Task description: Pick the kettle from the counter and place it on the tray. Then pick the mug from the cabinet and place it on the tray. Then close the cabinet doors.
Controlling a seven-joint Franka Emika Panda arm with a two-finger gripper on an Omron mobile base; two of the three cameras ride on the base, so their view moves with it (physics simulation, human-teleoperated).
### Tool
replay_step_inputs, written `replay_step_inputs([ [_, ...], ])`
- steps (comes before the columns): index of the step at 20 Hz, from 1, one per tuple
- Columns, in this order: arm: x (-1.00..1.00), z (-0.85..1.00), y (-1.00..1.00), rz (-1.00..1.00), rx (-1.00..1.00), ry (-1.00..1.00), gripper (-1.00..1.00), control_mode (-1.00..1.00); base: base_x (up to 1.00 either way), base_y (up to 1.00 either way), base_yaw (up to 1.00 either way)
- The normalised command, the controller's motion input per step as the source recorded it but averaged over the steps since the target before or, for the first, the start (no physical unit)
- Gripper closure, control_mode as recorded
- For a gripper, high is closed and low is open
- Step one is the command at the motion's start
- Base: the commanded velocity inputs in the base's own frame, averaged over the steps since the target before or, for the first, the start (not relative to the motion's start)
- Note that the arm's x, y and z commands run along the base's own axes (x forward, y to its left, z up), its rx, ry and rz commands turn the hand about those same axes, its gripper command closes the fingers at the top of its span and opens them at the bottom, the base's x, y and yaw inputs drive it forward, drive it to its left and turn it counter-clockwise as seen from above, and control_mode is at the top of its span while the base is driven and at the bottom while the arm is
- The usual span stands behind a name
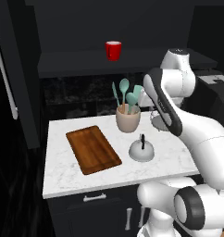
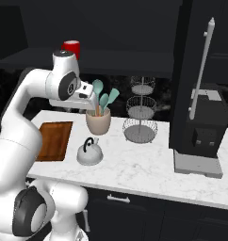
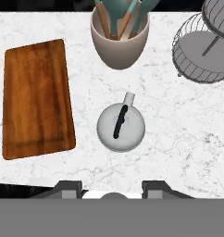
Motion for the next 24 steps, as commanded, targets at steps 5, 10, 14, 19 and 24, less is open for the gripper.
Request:
replay_step_inputs([
  [5,-0.01,-0.66,0.15,-0.01,-0.05,0.01,-1.0,-1.0,0.0,0.0,0.0],
  [10,0.0,-1.0,0.23,-0.04,-0.01,-0.1,-1.0,-1.0,0.0,0.0,0.0],
  [14,0.02,-0.47,0.0,0.0,-0.1,0.01,-1.0,-1.0,0.0,0.0,0.0],
  [19,0.22,-0.39,0.0,-0.05,-0.09,0.01,-1.0,-1.0,0.0,0.0,0.0],
  [24,0.35,-0.09,0.0,-0.05,0.01,0.01,-1.0,-1.0,0.0,0.0,0.0],
])
